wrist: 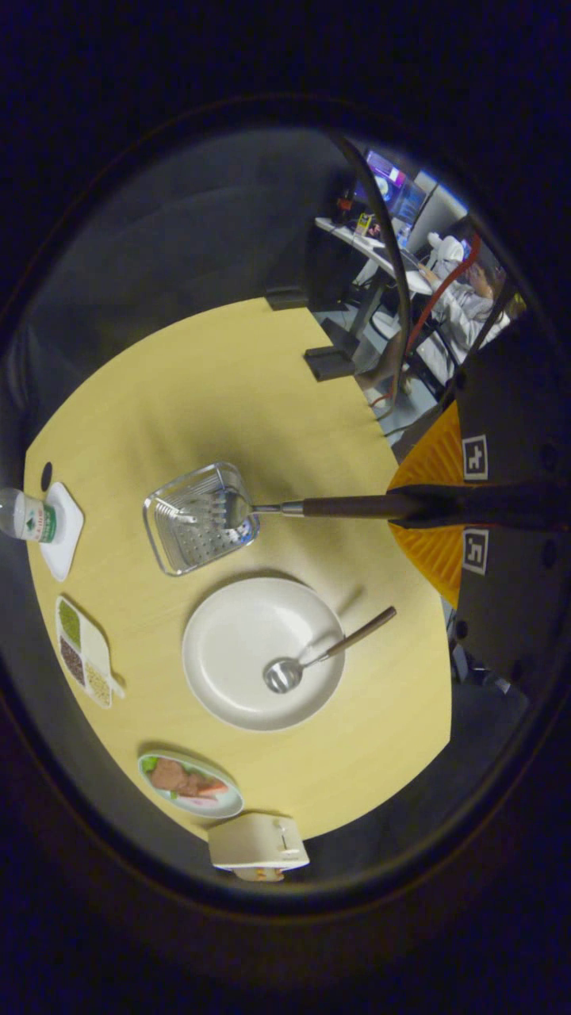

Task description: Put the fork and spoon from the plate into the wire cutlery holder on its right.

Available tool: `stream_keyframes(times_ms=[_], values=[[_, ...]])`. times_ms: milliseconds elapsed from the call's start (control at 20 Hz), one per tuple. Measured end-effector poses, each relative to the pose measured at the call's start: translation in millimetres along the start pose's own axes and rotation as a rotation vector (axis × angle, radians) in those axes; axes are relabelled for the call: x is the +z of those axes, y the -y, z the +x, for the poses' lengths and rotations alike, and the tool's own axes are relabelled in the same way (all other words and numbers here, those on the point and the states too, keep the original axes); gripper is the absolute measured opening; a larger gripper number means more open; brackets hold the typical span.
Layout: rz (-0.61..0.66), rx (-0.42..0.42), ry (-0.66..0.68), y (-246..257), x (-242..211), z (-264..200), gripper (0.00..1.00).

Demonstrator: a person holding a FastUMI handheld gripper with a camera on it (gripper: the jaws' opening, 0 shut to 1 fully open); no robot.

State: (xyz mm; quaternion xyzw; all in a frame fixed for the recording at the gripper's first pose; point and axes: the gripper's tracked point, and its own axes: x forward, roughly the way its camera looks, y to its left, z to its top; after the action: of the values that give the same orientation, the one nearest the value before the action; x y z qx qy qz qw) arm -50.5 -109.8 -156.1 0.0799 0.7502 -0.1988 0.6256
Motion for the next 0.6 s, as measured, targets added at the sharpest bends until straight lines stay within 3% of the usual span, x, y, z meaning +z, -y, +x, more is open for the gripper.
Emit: stream_keyframes(times_ms=[250,600], values=[[-0.058,0.020,-0.051,-4,32,16,0.08],[-0.059,0.044,-0.048,-6,54,27,0.19]])
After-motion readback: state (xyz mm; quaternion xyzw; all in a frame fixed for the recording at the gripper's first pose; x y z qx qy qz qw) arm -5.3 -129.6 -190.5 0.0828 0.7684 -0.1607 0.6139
